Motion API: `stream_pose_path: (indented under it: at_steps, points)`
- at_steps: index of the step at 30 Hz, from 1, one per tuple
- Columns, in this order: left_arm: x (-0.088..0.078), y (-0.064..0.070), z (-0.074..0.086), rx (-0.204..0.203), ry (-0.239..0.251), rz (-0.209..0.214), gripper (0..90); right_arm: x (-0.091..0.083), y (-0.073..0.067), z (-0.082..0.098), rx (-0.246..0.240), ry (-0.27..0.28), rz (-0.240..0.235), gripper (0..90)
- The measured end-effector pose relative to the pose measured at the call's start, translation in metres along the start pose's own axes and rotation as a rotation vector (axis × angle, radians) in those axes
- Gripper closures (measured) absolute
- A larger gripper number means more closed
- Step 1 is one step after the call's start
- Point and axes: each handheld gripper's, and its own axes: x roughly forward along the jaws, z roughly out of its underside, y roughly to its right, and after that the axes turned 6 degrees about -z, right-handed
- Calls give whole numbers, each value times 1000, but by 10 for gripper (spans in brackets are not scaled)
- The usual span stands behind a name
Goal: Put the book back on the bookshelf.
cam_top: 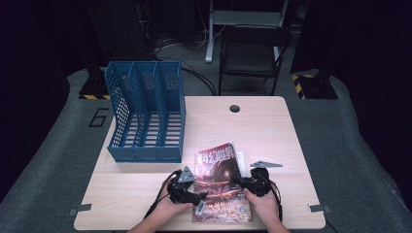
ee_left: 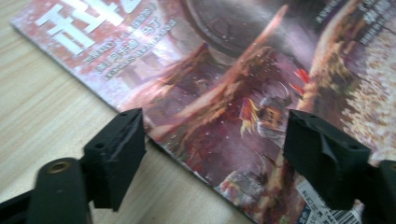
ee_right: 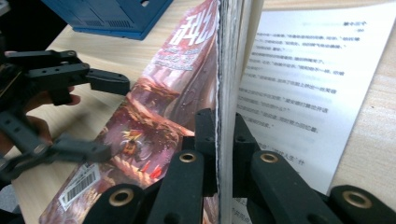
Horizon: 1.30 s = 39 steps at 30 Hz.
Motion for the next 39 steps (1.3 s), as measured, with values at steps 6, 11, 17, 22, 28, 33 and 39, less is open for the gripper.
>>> stream_pose_path:
  at_steps: [6, 11, 17, 22, 28, 33, 39]
  points:
    - [0, -6, -4, -38, -10, 19, 260, -3, -6, 3, -19, 13, 9, 862]
    - [0, -10, -6, -93, -17, 45, 266, -6, -8, 4, -22, 25, 7, 862]
    - [-1, -15, -9, -116, -15, 48, 257, -11, -12, 5, -35, 57, -1, 862]
    - [-3, -19, -8, -128, -12, 45, 243, -15, -15, 4, -41, 80, -12, 862]
    - [-1, -20, -6, -143, -20, 76, 221, -16, -19, 3, -80, 103, -18, 862]
    - [2, -17, -7, -133, -13, 102, 153, -16, -21, 2, -98, 115, -29, 863]
    - [5, -19, -8, -160, 0, 132, 149, -19, -23, 2, -114, 134, -49, 863]
